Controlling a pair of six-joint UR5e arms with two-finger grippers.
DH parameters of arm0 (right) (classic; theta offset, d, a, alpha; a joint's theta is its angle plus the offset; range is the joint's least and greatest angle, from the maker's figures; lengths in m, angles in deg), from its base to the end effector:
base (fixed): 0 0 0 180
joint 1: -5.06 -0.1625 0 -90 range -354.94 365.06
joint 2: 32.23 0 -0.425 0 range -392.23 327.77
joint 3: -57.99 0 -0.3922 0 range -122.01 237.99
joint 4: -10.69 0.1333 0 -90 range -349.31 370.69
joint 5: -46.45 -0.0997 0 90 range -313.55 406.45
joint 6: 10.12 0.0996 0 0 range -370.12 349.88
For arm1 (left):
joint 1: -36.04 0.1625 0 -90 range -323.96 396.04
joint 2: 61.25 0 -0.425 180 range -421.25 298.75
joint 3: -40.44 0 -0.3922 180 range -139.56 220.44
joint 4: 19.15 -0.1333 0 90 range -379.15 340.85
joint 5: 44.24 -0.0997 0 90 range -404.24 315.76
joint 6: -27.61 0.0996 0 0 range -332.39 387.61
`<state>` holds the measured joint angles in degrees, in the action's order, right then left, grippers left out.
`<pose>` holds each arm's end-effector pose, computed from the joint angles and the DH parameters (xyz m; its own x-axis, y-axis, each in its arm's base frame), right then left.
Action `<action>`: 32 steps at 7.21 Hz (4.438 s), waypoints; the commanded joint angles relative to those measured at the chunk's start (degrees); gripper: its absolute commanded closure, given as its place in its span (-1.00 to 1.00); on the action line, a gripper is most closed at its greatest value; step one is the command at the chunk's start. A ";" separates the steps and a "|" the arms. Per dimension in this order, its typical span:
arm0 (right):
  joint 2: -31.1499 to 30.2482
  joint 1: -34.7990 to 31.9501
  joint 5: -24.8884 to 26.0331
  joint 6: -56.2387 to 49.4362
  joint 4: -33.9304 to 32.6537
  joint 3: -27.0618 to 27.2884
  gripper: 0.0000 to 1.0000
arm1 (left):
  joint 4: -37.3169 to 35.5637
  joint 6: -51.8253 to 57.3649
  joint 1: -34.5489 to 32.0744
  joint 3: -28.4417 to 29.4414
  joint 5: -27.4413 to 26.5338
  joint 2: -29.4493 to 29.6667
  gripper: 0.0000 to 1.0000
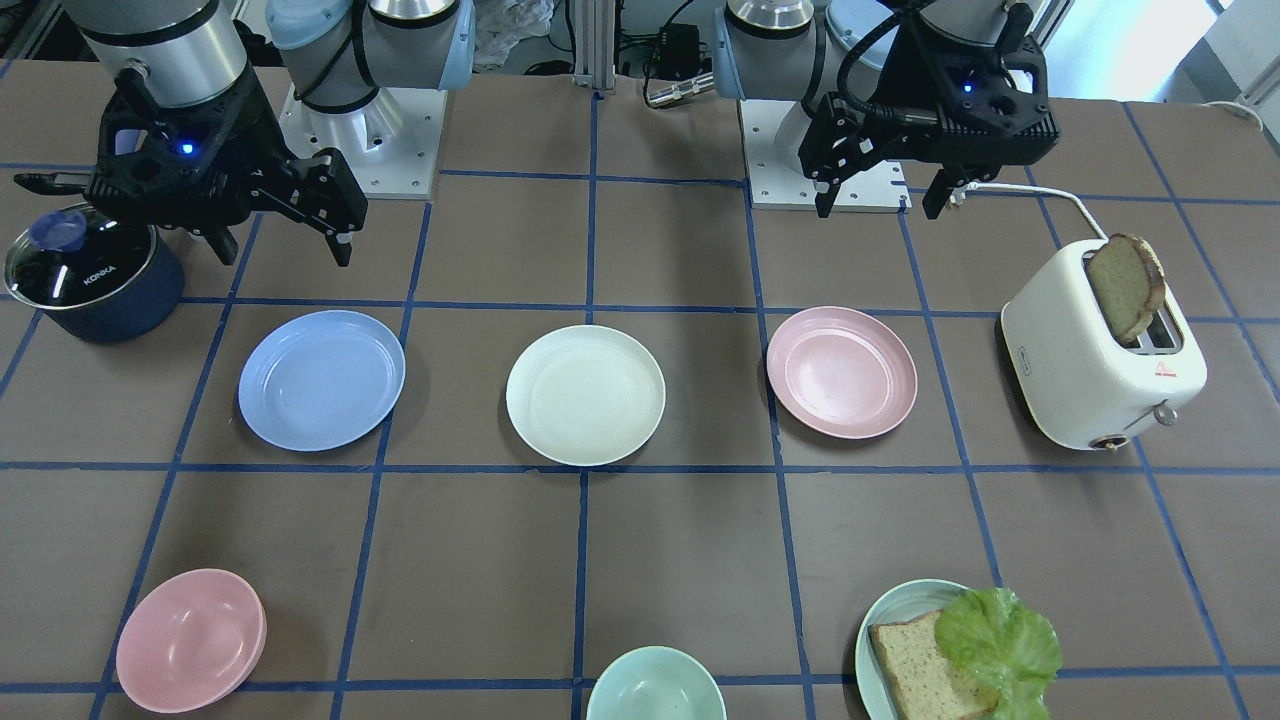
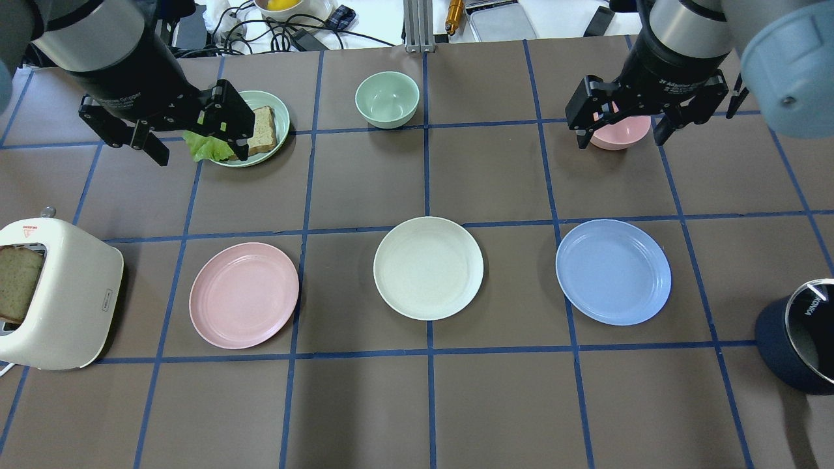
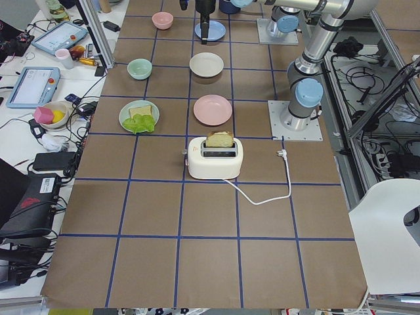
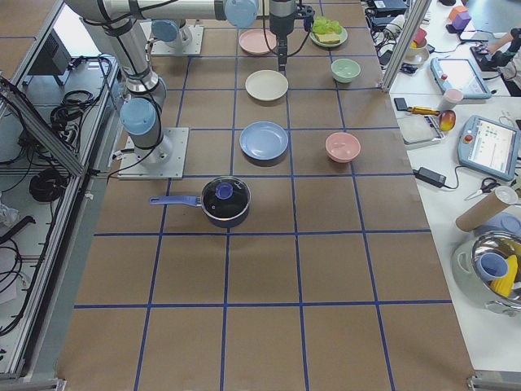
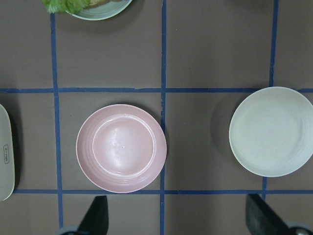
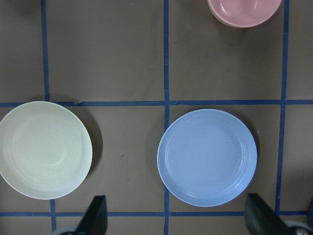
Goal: Stack three plates with pink and blue
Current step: 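Lower the left gripper to the pink plate while the right nears the blue plate, then grasp the pink plate rim with the left gripper while the right grasps the blue plate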
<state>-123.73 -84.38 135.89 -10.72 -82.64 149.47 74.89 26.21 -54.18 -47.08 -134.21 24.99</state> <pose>0.1295 -0.4877 0.4939 -1.0000 -0.0013 -0.0091 -0.0007 0.9983 -0.0585 -0.1351 -0.4649 0.5335 -0.9998 -0.0206 0.0015 -0.0206 0.9991 -0.0384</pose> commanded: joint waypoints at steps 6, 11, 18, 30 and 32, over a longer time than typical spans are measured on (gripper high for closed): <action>-0.87 0.23 0.30 0.16 -0.09 0.79 -1.00 | -0.26 0.00 0.22 -1.94 0.32 0.08 -1.00; -1.14 0.32 2.85 0.08 -0.78 3.26 -1.00 | -8.05 -0.97 -0.04 -17.56 0.49 -3.52 -1.00; -0.88 7.23 2.68 -5.35 -7.78 13.93 -1.00 | -28.47 -1.14 -0.04 -35.35 1.02 -3.01 -0.86; 10.19 24.49 -1.19 -18.91 -34.89 32.35 -1.00 | -38.58 2.89 -2.33 -37.11 0.14 9.12 -0.41; 11.34 24.49 -1.28 -18.91 -34.89 32.35 -0.97 | -38.76 2.90 -2.33 -37.37 -0.82 10.26 -0.28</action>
<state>-113.03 -59.90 134.67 -29.58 -117.41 181.81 36.41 28.98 -56.50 -84.35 -134.40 34.43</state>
